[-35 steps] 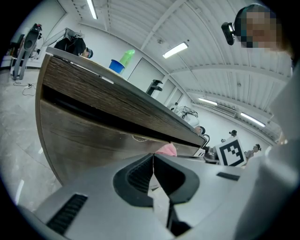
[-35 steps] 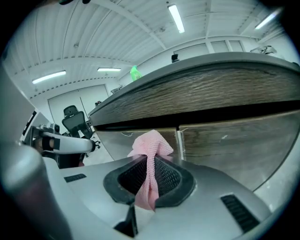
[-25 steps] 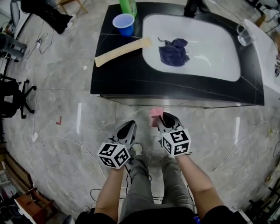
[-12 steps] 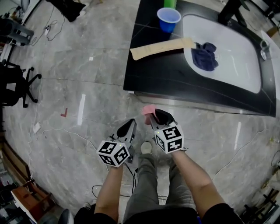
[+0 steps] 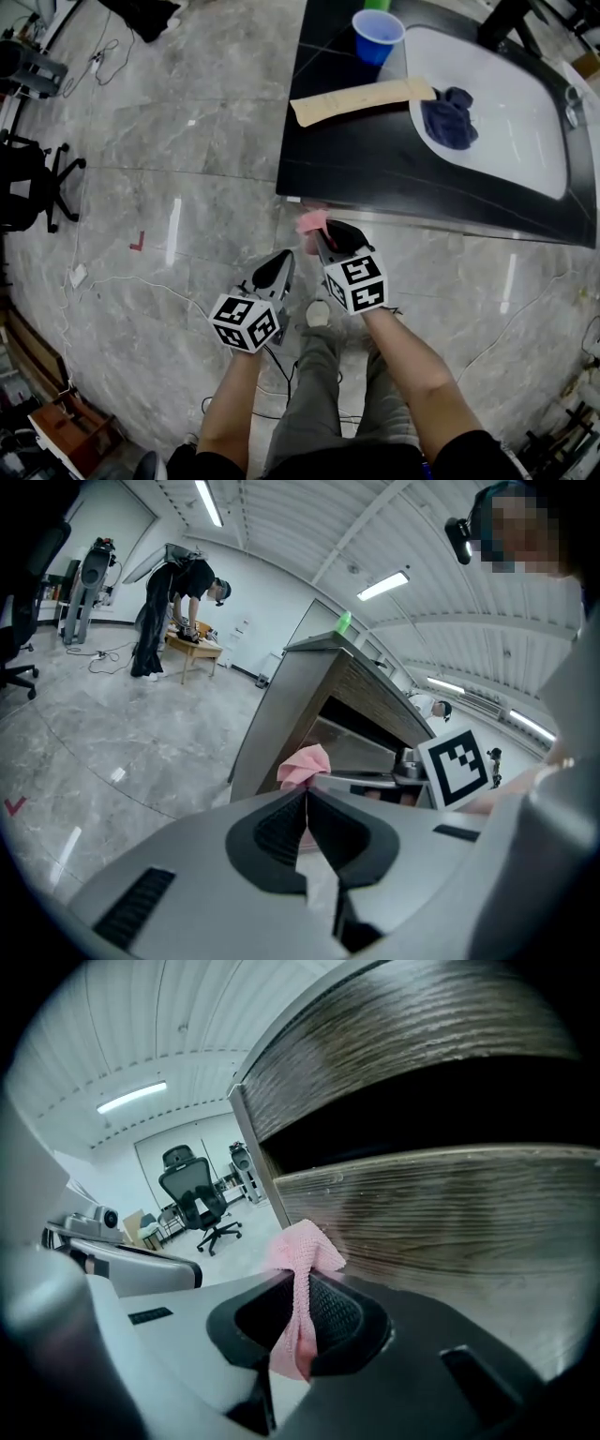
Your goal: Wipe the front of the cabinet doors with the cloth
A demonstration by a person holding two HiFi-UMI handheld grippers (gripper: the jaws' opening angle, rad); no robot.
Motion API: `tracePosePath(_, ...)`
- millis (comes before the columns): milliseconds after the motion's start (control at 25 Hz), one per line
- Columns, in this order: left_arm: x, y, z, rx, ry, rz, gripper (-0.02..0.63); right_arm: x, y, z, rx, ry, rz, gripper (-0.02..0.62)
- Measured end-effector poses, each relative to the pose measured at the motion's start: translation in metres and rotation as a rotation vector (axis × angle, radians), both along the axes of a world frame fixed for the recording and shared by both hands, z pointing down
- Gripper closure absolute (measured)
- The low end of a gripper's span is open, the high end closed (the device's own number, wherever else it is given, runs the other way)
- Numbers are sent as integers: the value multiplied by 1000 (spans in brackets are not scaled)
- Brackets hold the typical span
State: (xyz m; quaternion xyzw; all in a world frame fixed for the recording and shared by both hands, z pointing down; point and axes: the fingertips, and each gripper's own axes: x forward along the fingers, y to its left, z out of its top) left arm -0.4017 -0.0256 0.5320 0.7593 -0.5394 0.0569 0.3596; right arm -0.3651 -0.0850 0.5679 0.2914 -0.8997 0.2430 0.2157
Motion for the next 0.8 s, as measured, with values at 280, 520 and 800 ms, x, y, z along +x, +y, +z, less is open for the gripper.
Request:
tracePosePath(280,31,-13,-5,15,4,33,597,39,-5,-3,6,2,33,541)
tracePosePath(520,83,-24,-5,24,14,76,597,99,-15,-3,17,13,82,541)
tracePosePath(800,160,-33,-6,28,27,141,597,185,-27,-4,31,40,149,541)
